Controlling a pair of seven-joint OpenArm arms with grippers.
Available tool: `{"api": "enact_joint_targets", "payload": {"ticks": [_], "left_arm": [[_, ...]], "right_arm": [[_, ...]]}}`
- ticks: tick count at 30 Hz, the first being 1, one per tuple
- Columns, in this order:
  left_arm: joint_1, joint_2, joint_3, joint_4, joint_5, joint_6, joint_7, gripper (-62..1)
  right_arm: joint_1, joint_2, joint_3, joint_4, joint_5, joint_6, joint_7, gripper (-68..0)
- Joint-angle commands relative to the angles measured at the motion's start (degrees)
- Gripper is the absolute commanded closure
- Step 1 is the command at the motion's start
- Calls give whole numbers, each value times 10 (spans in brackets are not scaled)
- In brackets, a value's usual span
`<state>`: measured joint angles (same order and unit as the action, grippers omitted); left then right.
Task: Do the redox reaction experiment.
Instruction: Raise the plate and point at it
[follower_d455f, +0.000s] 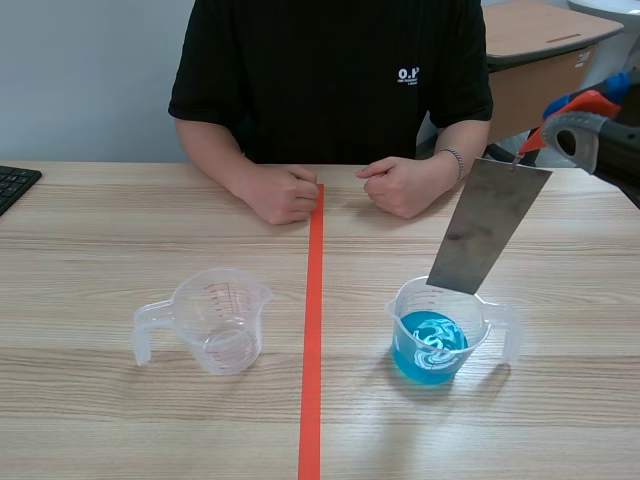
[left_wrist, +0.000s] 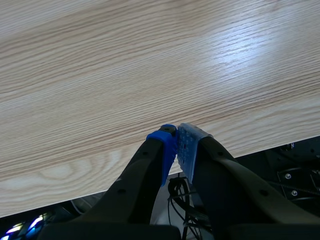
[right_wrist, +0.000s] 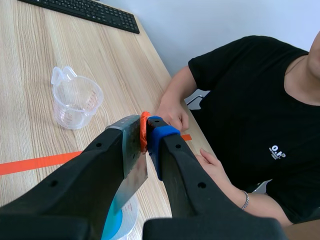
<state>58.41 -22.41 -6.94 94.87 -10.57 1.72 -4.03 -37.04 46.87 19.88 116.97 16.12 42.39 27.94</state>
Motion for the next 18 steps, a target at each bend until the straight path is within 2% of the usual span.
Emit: {"api": "enact_joint_targets", "payload": {"ticks": [1, 11, 15, 18], "left_arm": [[2, -3, 1, 11, -3, 1, -4, -41], [1, -14, 1, 11, -3, 1, -12, -41], [1, -60, 13, 11, -3, -3, -35, -41], [-11, -102, 29, 11, -4, -33, -46, -41]], "right_arm": [[5, 6, 12, 7, 11, 3, 4, -15], [5, 6, 12, 7, 15, 3, 4, -15], [5, 6, 12, 7, 15, 3, 4, -15], [5, 6, 12, 7, 15, 3, 4, -15]]}}
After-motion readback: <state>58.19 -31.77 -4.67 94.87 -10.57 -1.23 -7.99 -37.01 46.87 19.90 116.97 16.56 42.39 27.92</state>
